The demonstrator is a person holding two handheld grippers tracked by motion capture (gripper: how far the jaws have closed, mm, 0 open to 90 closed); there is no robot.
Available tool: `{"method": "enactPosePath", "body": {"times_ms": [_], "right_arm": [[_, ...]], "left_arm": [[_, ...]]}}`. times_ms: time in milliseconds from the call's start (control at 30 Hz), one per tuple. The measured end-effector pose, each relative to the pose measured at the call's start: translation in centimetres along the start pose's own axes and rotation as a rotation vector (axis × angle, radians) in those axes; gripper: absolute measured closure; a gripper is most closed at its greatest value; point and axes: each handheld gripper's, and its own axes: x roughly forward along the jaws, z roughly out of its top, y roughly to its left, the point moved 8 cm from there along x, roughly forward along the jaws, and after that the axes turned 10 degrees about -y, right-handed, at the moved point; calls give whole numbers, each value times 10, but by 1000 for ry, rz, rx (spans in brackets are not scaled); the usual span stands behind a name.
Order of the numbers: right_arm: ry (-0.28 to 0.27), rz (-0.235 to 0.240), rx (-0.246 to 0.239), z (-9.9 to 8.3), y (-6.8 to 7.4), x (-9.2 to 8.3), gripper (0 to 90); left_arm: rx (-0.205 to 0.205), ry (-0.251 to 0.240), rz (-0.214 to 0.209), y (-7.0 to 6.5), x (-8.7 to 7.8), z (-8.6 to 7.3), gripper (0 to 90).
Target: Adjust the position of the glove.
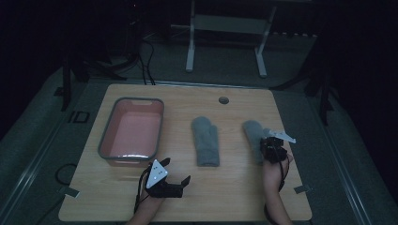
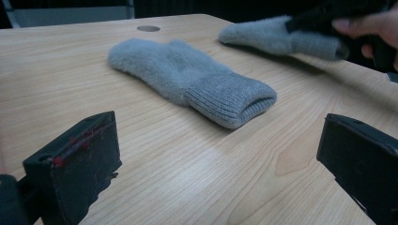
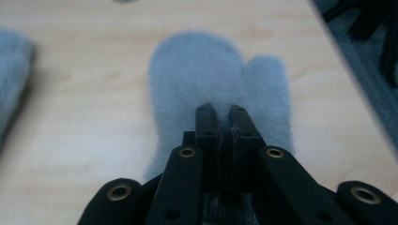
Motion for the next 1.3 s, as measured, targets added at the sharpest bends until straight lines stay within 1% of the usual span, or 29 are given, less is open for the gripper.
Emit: {"method": "enactPosePath", "body": {"times_ms": [67, 133, 233, 300, 333, 367, 400, 433, 467, 500, 533, 567, 600, 667, 700, 733, 767, 800, 833, 867, 900, 933, 967, 1067, 1100, 1133, 1167, 1233, 1300], "right_arm": [[23, 13, -13, -12, 3, 1, 842], [19, 19, -28, -20, 3, 2, 834], [7, 34, -25, -21, 3, 2, 803], [0, 74, -40, -18, 4, 0, 702], [-5, 93, -59, -15, 2, -2, 687], [-17, 117, -75, -10, 1, -5, 640], [-22, 135, -82, -7, -1, -6, 625], [-29, 161, -87, -3, -3, -8, 605], [-36, 215, -99, 2, -3, -9, 560], [-35, 246, -122, 5, -3, -8, 535], [-32, 250, -157, 7, -5, -7, 533], [-25, 269, -190, 8, -6, -5, 506], [-18, 293, -223, 8, -7, -2, 501], [7, 297, -266, 5, -9, 4, 481], [18, 316, -281, 3, -9, 8, 480], [39, 317, -287, 0, -11, 12, 481], [61, 320, -287, -4, -12, 16, 487], [61, 320, -287, -4, -12, 16, 487], [79, 319, -292, -8, -14, 20, 534], [97, 345, -278, -16, -13, 25, 568], [89, 359, -275, -18, -13, 26, 599], [86, 363, -260, -18, -13, 26, 632], [88, 356, -233, -19, -12, 26, 676], [78, 322, -205, -20, -9, 24, 762], [77, 303, -175, -20, -9, 24, 781], [75, 281, -141, -20, -9, 24, 795], [67, 257, -122, -19, -8, 23, 803], [49, 216, -110, -18, -4, 21, 816], [33, 193, -86, -12, 1, 16, 820]], "left_arm": [[-2, 0, 0, 0, 0, 0, 2], [-4, 1, 0, 1, 0, 0, 2], [-5, 1, 0, 1, 0, 0, 2], [-4, 1, 0, 1, 0, 0, 2], [-5, 1, 0, 1, 0, 0, 2], [-6, 1, 0, 1, 0, 0, 2], [-10, -1, 0, 1, 0, 0, 2], [-12, -1, 0, 1, 0, 0, 2], [-13, 0, -1, 1, 0, 0, 2], [-13, 0, -1, 1, 0, 0, 2], [-11, 0, -1, 1, 0, 0, 2], [-12, -1, -1, 1, 0, 0, 2], [-11, 0, 0, 1, 0, 0, 2], [-14, 2, 0, 1, 0, 0, 2], [-17, 2, -1, 1, 0, 0, 2], [-19, 3, 0, 2, 0, 0, 2], [-20, 2, -1, 2, 0, 0, 2], [-20, 2, -1, 2, 0, 0, 2], [-18, 2, -1, 1, 0, 0, 2], [-17, 2, -2, 1, 0, 0, 2], [-15, 2, -1, 1, 0, 0, 2], [-15, 2, -1, 1, 0, 0, 2], [-16, 2, -2, 1, 0, 0, 2], [-18, 3, -1, 1, 0, 0, 2], [-18, 2, -1, 1, 0, 0, 2], [-15, 4, -1, 2, 0, 0, 2], [-16, 4, -1, 2, 0, 0, 2], [-16, 4, 0, 2, 0, 0, 2], [-18, 4, 0, 2, 0, 0, 2]]}}
